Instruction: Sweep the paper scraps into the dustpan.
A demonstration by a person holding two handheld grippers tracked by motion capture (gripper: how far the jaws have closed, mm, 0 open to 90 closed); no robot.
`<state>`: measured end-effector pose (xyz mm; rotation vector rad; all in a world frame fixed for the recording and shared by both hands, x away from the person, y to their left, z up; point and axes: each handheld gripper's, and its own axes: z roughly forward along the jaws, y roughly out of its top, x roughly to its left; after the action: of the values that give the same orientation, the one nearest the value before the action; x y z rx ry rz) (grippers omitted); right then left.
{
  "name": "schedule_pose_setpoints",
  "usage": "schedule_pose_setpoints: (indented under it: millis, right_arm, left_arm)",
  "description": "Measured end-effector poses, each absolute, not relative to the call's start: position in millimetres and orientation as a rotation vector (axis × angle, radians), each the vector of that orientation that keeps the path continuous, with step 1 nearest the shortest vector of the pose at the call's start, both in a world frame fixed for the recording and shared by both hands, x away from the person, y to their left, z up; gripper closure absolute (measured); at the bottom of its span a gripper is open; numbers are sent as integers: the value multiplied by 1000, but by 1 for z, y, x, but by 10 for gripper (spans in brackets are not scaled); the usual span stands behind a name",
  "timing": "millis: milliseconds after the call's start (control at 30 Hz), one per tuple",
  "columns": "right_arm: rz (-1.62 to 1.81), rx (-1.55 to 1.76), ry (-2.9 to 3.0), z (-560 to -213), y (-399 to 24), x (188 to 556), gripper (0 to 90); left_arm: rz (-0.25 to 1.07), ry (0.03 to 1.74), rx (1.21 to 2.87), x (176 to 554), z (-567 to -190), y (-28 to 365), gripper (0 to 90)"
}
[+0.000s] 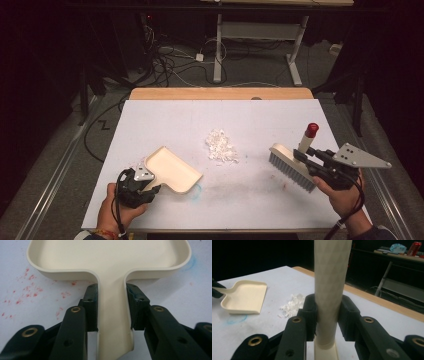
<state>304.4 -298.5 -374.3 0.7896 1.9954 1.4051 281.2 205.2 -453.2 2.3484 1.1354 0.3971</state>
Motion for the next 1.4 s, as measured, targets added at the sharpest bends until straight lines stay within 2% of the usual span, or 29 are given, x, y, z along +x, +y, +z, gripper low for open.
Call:
schedule_pose_setpoints:
  millis: [367,600,933,1133,1400]
  right_arm:
    - [1395,783,1956,-370,-250,377,712]
    - [1321,828,1919,-385,-212,419,713]
    - [1267,853,1859,-396,-170,456,713]
    - [1283,868,1870,-409,-149,470,713]
    - [1341,789,1952,-421,-126,459,712]
  left_arm:
    - [379,1125,2353,282,-454,203,632]
    - [372,1106,2367,281,-455,197,631]
    - [364,1068,2375,285,-460,186,631]
    - [345,1064,2377,288,-462,181,630]
    - [345,1057,2392,293,-465,177,630]
